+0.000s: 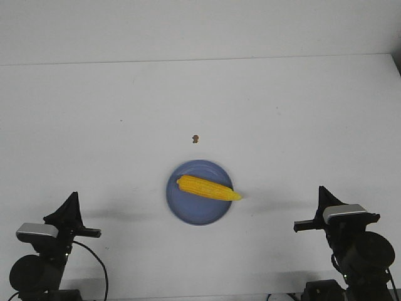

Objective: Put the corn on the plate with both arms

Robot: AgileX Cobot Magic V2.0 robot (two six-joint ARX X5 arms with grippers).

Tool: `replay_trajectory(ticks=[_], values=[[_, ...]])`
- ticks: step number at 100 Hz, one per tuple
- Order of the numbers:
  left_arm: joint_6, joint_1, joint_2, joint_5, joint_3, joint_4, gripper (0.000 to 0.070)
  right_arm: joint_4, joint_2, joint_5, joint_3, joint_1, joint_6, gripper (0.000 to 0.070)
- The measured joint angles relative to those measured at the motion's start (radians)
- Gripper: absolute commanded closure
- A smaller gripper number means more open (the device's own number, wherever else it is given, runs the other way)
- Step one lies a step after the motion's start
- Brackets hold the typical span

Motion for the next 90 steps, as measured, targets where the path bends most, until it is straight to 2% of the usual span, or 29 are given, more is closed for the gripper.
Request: replay_trajectory(ticks=[38, 60, 90], values=[[0.000, 0.000, -0.088, 0.002, -0.125, 0.011, 0.0694, 0.000, 0.000, 0.000, 0.000, 0.000, 0.000, 0.0686], [-0.008, 0.000, -0.088, 0.002, -0.217, 0.176, 0.0694, 0.000, 0.000, 0.000, 0.000, 0.000, 0.000, 0.0686], [-0.016, 0.000, -0.089, 0.003, -0.218, 0.201, 0.0694, 0.000, 0.000, 0.000, 0.000, 0.000, 0.000, 0.0686]])
